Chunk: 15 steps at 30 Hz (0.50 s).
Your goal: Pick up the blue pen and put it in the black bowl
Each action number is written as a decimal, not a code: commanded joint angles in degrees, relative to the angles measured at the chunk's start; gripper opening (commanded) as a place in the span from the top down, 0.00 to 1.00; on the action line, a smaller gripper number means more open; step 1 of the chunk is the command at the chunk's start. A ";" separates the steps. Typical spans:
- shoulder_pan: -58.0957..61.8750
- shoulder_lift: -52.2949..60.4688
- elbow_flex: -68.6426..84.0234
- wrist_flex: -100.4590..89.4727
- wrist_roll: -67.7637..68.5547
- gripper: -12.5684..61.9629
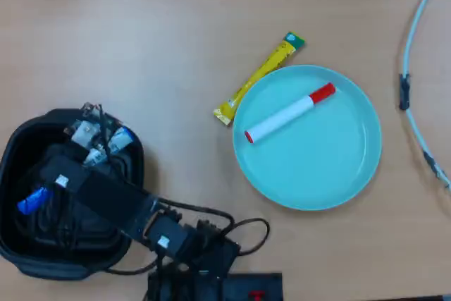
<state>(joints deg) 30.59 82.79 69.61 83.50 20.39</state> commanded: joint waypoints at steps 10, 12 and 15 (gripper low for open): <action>-2.81 2.81 6.06 -13.45 3.69 0.92; -3.25 3.08 8.96 -16.17 4.13 0.92; -3.60 3.25 13.54 -20.48 4.22 0.92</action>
<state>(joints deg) 27.60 82.79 84.99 68.12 23.99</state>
